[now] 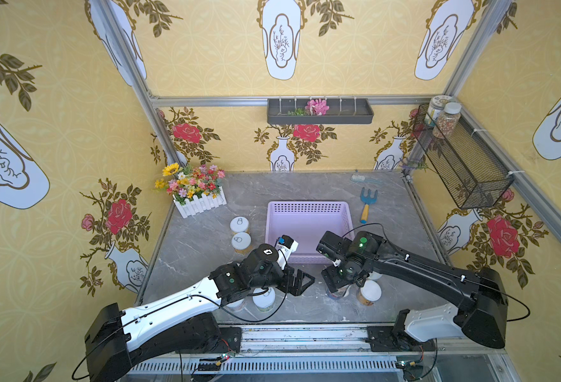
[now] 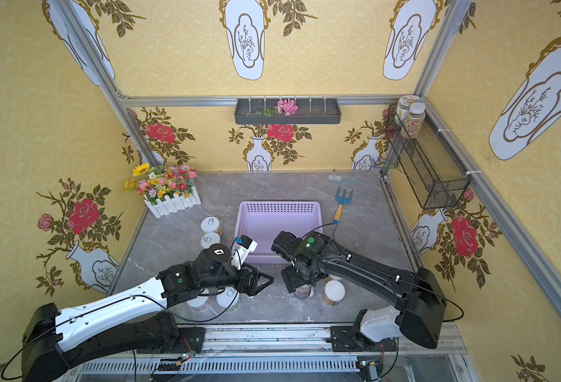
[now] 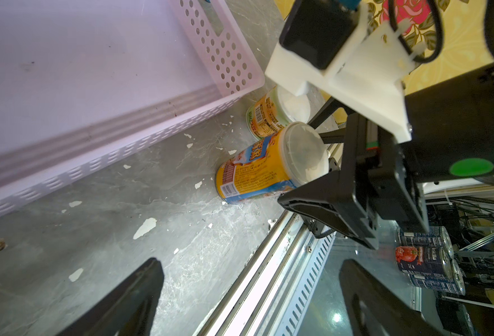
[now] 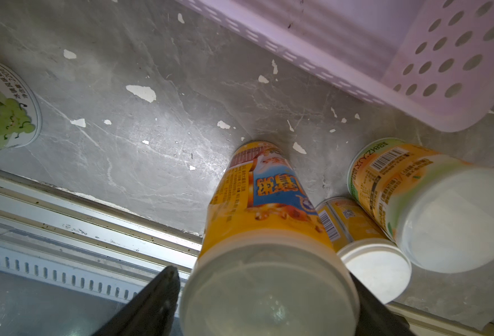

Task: Put the canned food in the basket
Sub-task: Pick up the canned food from the center of the board, then place the canned food in the basket.

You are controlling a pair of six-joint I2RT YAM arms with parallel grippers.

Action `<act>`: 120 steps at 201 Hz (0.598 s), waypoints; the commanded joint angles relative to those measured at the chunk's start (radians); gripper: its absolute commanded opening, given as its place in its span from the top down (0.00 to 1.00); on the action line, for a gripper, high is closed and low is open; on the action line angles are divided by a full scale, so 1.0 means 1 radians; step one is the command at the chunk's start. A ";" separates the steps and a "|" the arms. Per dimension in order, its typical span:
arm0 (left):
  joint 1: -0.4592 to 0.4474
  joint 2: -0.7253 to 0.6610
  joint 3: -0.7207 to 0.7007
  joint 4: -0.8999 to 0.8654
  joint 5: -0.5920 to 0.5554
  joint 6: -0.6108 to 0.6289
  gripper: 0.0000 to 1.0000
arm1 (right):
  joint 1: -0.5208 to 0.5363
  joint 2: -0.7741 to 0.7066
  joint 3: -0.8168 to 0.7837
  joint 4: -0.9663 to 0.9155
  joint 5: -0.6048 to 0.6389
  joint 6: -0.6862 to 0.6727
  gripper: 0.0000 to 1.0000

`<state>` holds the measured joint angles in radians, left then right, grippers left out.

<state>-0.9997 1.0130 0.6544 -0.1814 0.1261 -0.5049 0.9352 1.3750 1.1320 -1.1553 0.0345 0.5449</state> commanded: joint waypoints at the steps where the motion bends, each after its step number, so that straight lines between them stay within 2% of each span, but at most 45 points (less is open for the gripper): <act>1: 0.000 0.006 0.005 0.026 0.004 0.021 0.00 | -0.005 0.002 -0.001 -0.004 0.014 0.002 0.16; 70: 0.001 0.012 0.004 0.028 -0.003 0.026 0.00 | -0.007 0.015 0.009 -0.012 0.025 -0.004 0.26; 85: 0.000 0.013 0.005 0.029 -0.008 0.027 0.00 | -0.006 0.013 0.011 -0.017 0.027 -0.005 0.30; 120: 0.001 -0.001 0.006 0.020 -0.029 0.025 0.00 | -0.005 -0.026 0.030 -0.048 0.022 0.001 0.36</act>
<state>-0.9997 1.0225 0.6586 -0.1799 0.1181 -0.4904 0.9295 1.3819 1.1370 -1.1614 0.0471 0.5442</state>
